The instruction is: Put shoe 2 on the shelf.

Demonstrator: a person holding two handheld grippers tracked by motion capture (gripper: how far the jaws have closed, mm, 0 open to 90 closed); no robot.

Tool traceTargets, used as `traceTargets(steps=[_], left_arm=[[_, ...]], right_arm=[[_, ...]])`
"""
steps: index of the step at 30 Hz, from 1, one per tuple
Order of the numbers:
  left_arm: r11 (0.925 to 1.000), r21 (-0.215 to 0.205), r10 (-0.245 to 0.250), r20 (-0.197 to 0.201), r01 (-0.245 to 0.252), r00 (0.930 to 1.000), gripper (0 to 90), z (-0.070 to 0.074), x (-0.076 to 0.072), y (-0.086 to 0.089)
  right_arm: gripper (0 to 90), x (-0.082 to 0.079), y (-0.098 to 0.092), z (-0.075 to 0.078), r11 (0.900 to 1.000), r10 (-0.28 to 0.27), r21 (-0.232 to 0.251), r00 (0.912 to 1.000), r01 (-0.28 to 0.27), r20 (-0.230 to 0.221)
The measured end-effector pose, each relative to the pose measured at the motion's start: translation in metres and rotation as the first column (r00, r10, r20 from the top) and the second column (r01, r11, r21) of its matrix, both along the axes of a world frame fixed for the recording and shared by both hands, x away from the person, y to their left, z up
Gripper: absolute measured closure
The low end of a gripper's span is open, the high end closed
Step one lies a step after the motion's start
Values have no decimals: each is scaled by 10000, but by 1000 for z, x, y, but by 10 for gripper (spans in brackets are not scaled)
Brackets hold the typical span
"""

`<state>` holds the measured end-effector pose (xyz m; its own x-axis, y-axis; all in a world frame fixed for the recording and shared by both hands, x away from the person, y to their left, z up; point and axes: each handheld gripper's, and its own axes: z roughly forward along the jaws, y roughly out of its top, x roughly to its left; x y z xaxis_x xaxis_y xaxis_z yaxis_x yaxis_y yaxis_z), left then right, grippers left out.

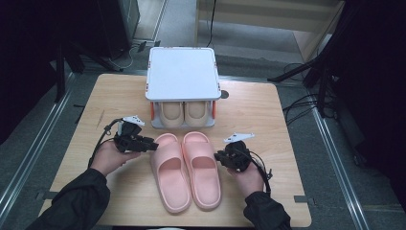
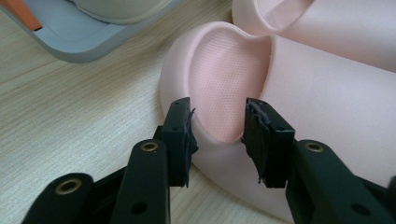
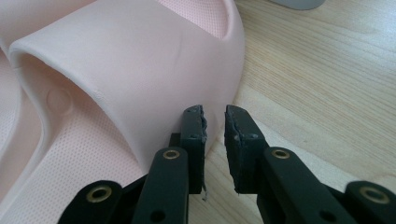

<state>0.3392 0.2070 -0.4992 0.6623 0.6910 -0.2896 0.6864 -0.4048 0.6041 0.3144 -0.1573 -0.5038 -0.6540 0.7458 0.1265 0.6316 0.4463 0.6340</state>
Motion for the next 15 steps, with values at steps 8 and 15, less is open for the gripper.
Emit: traceTargets(steps=[8,15], left_arm=[[9990,-446,-1,-415,-17,9991,667,-2,0,3],[9986,-519,-93,-598,62,9982,668,-3,-4,4]], right_arm=[[781,0,0,-1,9998,-149,140,9999,149,7],[772,2,0,-2,9996,-229,174,9997,228,57]])
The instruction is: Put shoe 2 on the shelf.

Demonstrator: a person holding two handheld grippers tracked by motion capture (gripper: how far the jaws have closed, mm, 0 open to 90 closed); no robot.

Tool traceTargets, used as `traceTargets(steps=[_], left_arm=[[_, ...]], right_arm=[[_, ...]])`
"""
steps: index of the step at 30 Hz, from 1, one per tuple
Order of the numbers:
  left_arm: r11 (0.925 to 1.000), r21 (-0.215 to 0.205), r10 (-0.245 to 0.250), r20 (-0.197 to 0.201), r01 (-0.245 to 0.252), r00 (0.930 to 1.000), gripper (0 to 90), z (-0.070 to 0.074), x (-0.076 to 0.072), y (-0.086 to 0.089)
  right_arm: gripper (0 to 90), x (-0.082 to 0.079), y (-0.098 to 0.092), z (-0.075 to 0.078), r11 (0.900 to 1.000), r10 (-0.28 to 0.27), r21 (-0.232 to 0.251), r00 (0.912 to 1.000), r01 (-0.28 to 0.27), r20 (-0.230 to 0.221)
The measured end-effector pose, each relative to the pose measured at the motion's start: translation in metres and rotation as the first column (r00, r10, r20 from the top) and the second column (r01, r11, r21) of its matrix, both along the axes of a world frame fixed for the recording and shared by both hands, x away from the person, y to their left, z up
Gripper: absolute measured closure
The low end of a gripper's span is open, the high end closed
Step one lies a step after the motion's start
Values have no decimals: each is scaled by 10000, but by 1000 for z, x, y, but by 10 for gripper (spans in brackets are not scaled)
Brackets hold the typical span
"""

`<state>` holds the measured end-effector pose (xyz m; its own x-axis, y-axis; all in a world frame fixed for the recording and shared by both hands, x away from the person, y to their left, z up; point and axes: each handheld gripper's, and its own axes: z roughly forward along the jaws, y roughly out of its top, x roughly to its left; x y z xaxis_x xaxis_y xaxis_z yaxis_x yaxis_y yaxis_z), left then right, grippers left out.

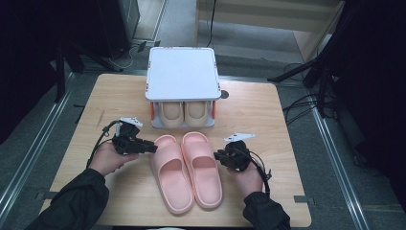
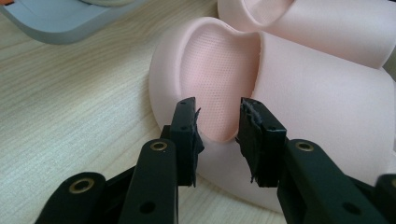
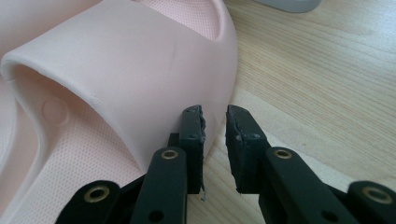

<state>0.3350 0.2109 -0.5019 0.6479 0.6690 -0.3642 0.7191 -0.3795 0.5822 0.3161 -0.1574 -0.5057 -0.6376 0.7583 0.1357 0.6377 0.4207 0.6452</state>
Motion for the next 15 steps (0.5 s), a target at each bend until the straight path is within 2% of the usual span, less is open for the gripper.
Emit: traceTargets(steps=[7,9,10,13,15], left_arm=[[9999,-48,-93,-97,93,9999,651,0,-2,1],[10000,-39,-11,-171,10,9999,566,0,-1,2],[10000,-65,5,-131,-6,9999,528,1,-1,3],[10000,78,47,252,-49,9997,485,5,-2,6],[9998,-57,207,436,-204,9988,469,9,-2,9]], right_arm=[[756,3,0,-2,10000,-43,53,10000,43,89],[728,4,-1,-2,9998,-140,118,9999,140,26],[723,5,-2,-2,9996,-158,236,9999,157,46],[696,1,-7,4,9977,-362,584,9988,341,342],[679,-5,-11,11,9948,-498,914,9974,449,521]])
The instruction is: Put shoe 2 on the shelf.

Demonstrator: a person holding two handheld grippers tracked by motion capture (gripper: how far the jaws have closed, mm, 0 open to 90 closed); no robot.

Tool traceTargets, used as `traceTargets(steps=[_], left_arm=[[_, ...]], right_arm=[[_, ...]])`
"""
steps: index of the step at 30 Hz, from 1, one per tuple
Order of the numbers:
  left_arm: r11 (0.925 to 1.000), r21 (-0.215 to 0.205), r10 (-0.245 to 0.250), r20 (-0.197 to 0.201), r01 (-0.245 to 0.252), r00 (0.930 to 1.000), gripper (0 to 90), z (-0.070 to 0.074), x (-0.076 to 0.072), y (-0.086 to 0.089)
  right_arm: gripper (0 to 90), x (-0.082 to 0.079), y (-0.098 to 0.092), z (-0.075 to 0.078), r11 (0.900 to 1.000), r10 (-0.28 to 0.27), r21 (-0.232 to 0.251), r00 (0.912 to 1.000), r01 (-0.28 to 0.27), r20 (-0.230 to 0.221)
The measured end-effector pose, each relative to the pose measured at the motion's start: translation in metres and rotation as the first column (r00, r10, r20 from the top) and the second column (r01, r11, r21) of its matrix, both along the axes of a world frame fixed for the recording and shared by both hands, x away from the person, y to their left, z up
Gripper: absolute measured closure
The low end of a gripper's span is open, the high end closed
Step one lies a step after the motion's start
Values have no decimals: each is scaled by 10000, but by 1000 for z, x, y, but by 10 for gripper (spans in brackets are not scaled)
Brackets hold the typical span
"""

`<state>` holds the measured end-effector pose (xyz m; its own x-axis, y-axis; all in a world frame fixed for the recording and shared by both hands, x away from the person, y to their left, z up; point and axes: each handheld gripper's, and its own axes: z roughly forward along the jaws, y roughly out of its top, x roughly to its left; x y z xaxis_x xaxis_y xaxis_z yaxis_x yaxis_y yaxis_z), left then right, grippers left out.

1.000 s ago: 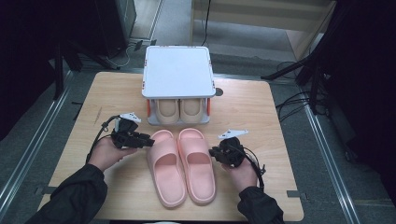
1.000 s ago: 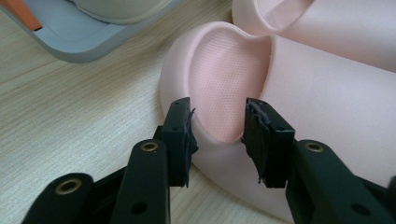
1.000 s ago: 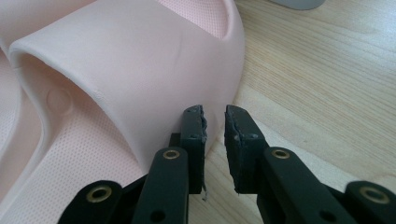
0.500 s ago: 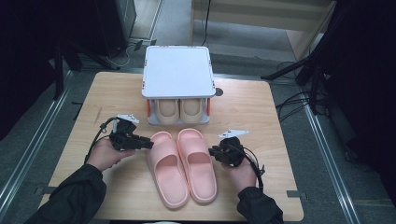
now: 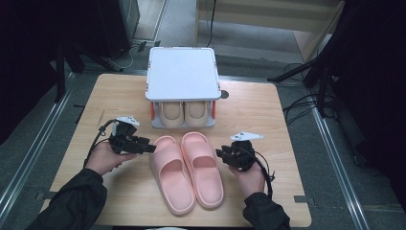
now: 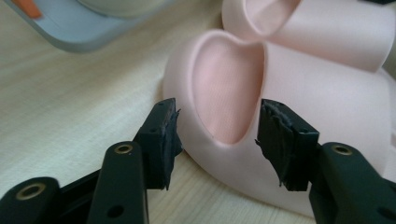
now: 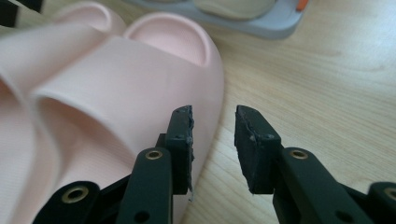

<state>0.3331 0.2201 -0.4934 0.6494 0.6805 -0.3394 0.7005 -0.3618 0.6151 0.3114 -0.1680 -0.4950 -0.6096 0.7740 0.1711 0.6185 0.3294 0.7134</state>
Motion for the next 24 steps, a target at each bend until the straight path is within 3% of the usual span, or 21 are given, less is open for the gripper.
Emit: traceTargets(steps=[6,10,18,24], left_arm=[[9997,45,252,279,-254,9993,439,5,-1,8],[9995,57,307,364,-309,9989,436,7,-1,10],[9993,85,358,357,-361,9987,433,6,1,11],[9991,123,394,361,-398,9986,431,6,1,12]], right_arm=[[620,-26,2,19,9979,89,641,9986,-122,518],[598,-44,9,23,9960,106,877,9978,-163,651],[519,-71,29,21,9964,156,817,9955,-233,939],[476,-78,53,8,9969,499,581,9971,-532,571]])
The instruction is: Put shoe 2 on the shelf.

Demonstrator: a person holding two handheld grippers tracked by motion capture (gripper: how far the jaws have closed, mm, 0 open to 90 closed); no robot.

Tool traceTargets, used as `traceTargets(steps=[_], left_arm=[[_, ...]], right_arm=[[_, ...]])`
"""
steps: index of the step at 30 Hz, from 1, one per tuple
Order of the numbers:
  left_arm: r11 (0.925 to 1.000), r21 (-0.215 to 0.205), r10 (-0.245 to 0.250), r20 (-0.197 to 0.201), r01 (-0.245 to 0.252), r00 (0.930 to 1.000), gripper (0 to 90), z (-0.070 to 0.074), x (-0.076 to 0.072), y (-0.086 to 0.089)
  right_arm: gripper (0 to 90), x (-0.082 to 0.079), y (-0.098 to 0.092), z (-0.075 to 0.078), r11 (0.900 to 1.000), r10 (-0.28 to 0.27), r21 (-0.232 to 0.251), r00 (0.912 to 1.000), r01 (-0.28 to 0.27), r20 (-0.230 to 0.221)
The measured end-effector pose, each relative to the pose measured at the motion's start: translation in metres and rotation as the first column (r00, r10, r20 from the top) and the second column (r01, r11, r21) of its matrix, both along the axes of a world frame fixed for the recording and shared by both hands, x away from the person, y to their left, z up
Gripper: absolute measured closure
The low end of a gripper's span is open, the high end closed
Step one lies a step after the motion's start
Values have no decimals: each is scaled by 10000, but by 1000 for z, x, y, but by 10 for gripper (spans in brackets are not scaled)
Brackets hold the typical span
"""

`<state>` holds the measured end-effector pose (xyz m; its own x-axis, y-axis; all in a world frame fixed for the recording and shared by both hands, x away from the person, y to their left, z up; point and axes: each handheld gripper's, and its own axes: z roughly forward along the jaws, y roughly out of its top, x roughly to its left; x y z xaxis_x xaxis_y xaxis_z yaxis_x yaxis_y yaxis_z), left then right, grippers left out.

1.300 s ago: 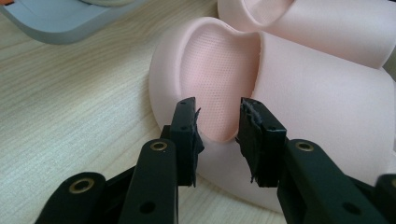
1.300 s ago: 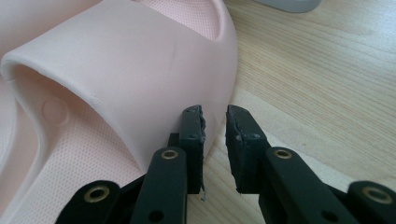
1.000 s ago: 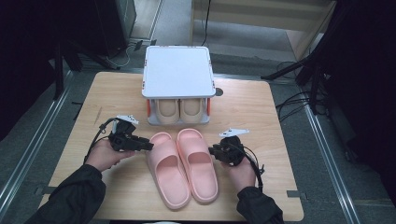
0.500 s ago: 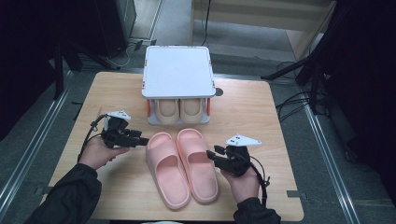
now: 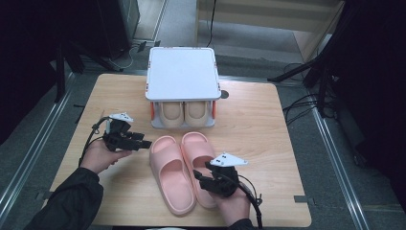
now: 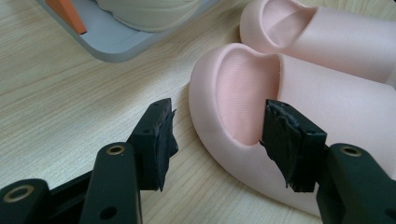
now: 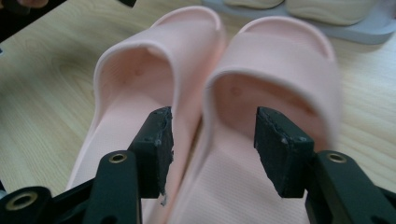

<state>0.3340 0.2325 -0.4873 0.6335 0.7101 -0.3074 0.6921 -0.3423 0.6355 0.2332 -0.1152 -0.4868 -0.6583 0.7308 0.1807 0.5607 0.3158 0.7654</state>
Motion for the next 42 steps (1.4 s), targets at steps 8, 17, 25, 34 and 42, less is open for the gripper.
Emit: traceTargets(steps=[8,17,25,34,42], left_arm=[[10000,-83,-21,127,22,9999,428,1,-1,0],[9999,-85,96,187,-94,9998,428,2,0,1],[10000,-53,66,192,-65,9998,428,1,0,1],[9999,-123,96,131,-94,9999,427,1,0,2],[9999,-109,106,137,-105,9998,427,1,0,3]], right_arm=[[453,0,21,-14,9992,33,-391,9998,-40,-183],[423,6,35,-19,9994,-116,-339,9999,113,-98],[411,14,49,-20,9988,-350,-333,9994,348,-61],[404,27,60,-17,9958,-717,-559,9973,724,127],[429,31,70,-21,9920,-665,-1050,9973,695,321]])
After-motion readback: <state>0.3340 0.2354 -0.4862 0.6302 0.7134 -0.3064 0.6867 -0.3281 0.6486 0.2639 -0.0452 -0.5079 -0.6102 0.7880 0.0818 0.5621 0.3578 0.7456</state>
